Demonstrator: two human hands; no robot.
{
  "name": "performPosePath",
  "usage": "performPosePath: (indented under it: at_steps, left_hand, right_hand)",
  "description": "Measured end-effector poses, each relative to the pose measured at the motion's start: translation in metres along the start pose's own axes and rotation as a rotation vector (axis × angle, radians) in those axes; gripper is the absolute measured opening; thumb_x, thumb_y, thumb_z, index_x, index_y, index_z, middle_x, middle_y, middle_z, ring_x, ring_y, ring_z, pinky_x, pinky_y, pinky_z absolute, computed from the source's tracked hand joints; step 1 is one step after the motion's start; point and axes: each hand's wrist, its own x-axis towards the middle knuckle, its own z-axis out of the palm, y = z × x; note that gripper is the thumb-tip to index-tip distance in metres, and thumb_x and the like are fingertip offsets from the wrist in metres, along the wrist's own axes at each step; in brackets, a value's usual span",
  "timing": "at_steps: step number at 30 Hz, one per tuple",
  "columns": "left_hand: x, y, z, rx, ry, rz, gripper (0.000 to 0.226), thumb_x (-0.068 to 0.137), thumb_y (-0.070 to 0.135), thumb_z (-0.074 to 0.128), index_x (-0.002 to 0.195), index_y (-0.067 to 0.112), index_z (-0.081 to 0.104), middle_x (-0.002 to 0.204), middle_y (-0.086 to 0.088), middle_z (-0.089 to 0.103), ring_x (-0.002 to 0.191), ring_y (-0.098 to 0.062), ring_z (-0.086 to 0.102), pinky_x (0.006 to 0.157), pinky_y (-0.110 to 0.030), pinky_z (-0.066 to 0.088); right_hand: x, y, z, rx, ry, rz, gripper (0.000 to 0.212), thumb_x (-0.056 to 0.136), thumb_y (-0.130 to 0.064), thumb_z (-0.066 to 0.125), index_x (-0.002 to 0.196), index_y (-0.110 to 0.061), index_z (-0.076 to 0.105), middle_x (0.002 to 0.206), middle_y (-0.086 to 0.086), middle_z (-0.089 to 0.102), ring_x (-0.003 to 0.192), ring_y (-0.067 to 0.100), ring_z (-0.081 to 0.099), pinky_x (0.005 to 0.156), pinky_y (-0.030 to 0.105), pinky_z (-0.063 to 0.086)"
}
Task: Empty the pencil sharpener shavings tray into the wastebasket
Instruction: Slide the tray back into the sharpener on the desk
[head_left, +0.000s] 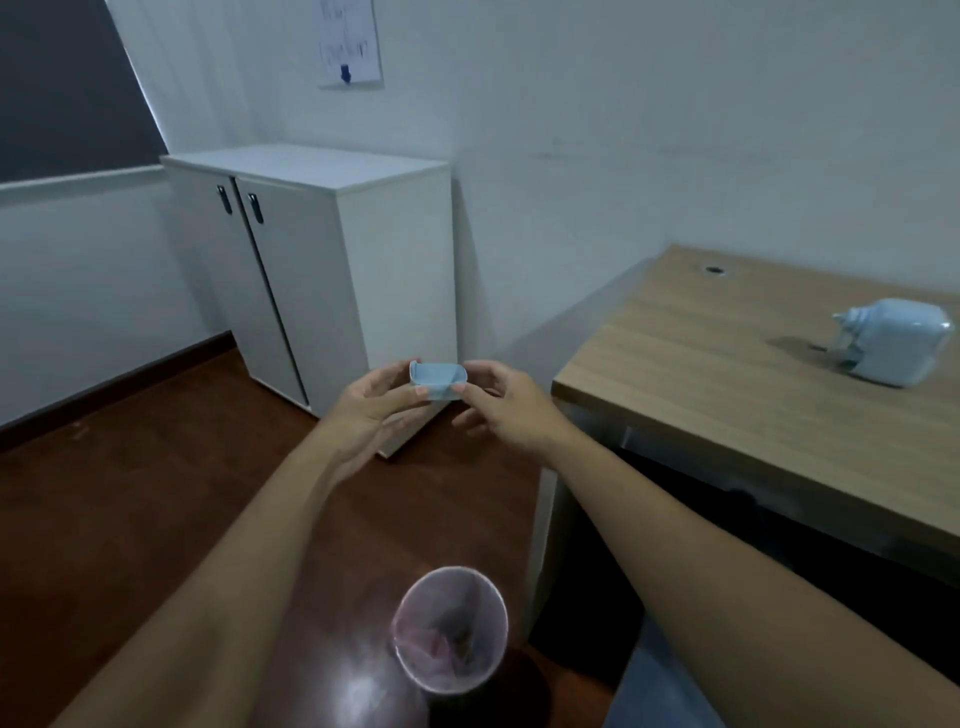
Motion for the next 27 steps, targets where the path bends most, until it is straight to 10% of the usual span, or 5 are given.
performPosePath:
  at_steps: [6,15,22,27]
  left_hand:
    - [0.010,0.040,0.056,-0.021,-0.092,0.069,0.055,0.103,-0.007,0.069,0.156,0.003,0.059,0.148,-0.014,0.070,0.117,-0.023,0.079,0.097,-0.029,0.067]
    - [0.022,0.055,0.171,0.063,-0.272,0.127,0.073,0.081,0.018,0.087,0.150,0.008,0.064,0.143,-0.010,0.076,0.116,-0.022,0.083,0.108,-0.039,0.061]
    - [0.033,0.030,0.268,0.372,-0.381,0.138,0.033,0.095,0.020,0.087,0.125,0.027,0.076,0.130,0.000,0.082,0.130,-0.032,0.075,0.105,-0.046,0.061]
    - [0.038,0.009,0.330,0.476,-0.483,0.159,0.045,0.097,0.018,0.085,0.140,0.014,0.072,0.135,-0.004,0.079,0.123,-0.019,0.077,0.093,-0.024,0.065]
  right_hand:
    - [-0.014,-0.053,-0.068,-0.075,0.047,-0.088,0.044,0.108,-0.036,0.068,0.148,-0.018,0.062,0.131,0.000,0.076,0.097,0.022,0.085,0.079,0.028,0.069]
    - [-0.068,-0.079,-0.204,-0.136,0.286,-0.138,0.037,0.108,-0.033,0.068,0.140,-0.015,0.072,0.126,0.006,0.081,0.105,0.024,0.082,0.098,0.048,0.067]
    - [-0.130,-0.066,-0.306,-0.306,0.671,-0.153,0.021,0.106,-0.030,0.070,0.120,-0.020,0.081,0.103,-0.003,0.079,0.085,0.011,0.065,0.089,0.041,0.060]
    - [-0.166,-0.030,-0.361,-0.518,0.887,-0.088,0.031,0.103,-0.032,0.072,0.131,-0.018,0.075,0.120,-0.007,0.075,0.073,-0.003,0.052,0.079,0.025,0.045]
